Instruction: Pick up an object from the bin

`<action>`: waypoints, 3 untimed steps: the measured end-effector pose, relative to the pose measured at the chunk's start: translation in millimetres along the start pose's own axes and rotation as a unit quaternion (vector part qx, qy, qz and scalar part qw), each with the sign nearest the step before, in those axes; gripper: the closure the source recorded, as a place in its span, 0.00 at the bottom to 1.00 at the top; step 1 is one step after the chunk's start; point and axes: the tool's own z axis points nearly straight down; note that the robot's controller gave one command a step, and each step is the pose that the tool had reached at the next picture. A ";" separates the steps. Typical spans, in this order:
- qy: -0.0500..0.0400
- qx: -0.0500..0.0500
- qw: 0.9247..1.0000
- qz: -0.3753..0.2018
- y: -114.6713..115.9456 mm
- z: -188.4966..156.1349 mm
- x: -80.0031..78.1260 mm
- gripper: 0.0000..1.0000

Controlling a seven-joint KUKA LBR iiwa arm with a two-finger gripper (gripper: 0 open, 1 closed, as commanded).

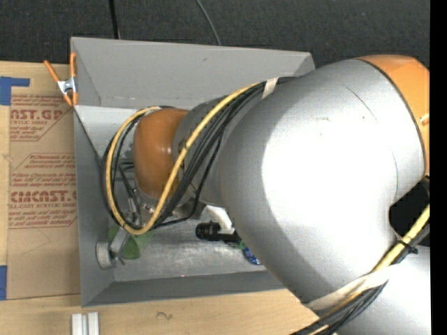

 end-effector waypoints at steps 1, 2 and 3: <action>0.003 0.007 0.999 0.039 -0.4 0.8 0.7 0.00; 0.002 0.005 0.999 0.039 0.5 0.3 1.0 1.00; 0.001 -0.004 0.999 0.039 1.0 -51.5 -0.1 1.00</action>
Offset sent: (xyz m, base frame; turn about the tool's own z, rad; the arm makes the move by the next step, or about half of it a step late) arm -0.0038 0.0074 -0.0087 0.0838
